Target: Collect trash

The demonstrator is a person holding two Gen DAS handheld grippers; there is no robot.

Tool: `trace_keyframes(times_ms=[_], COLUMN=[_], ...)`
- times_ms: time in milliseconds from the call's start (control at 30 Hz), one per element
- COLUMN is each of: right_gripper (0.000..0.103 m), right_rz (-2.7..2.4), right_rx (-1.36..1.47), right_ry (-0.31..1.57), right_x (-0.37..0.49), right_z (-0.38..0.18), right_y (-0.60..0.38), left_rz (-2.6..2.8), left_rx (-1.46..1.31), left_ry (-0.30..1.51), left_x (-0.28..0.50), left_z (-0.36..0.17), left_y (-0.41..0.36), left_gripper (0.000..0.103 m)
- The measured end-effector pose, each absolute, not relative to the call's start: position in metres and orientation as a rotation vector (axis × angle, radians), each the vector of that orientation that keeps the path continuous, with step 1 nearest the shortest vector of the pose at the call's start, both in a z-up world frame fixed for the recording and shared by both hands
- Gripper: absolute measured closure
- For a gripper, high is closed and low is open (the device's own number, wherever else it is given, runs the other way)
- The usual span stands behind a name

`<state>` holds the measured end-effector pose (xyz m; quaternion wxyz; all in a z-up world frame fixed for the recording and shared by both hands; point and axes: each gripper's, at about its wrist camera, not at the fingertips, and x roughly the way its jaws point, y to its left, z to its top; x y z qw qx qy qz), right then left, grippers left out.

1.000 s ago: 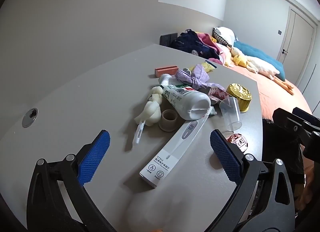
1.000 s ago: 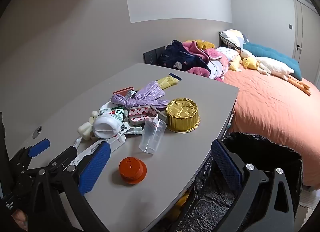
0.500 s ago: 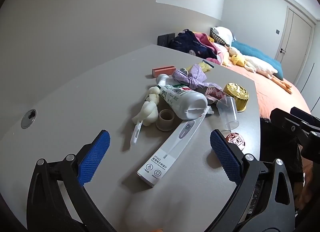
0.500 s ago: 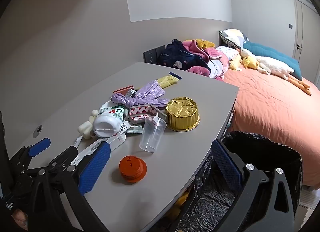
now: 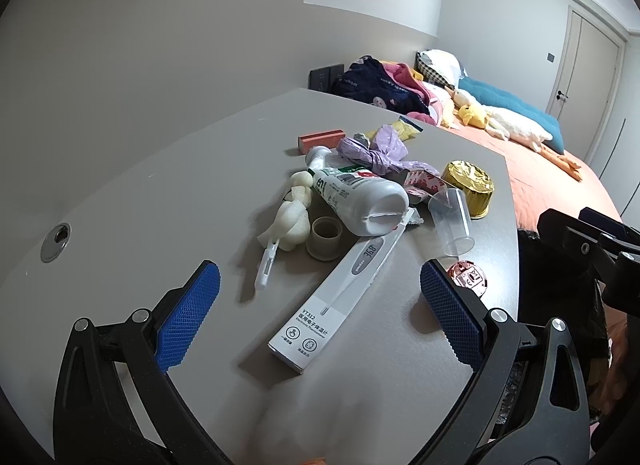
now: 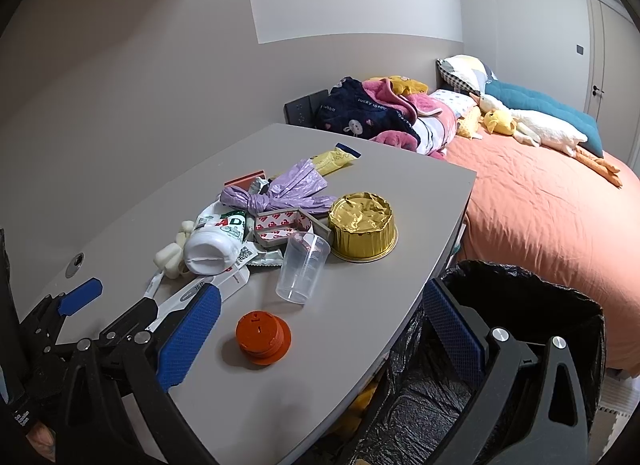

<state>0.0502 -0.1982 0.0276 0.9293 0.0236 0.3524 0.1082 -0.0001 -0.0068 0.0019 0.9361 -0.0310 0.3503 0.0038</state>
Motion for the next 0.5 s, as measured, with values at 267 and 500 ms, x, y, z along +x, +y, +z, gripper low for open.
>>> trace_keyframes(times_ms=[267,500], right_gripper=[0.002,0.003], right_rz=[0.223,0.221], right_rx=[0.049,0.05], right_ry=[0.722,0.725], right_x=[0.0503,0.0508], right_z=[0.0276,0.0275], right_y=[-0.1987,-0.1982], left_rz=[0.003,0.001], left_rx=[-0.057,-0.055], left_ry=[0.714,0.714], left_x=[-0.0012,-0.0021], left_z=[0.0027,0.0028], left_y=[-0.0085,-0.0099], left_gripper=[0.006,0.006])
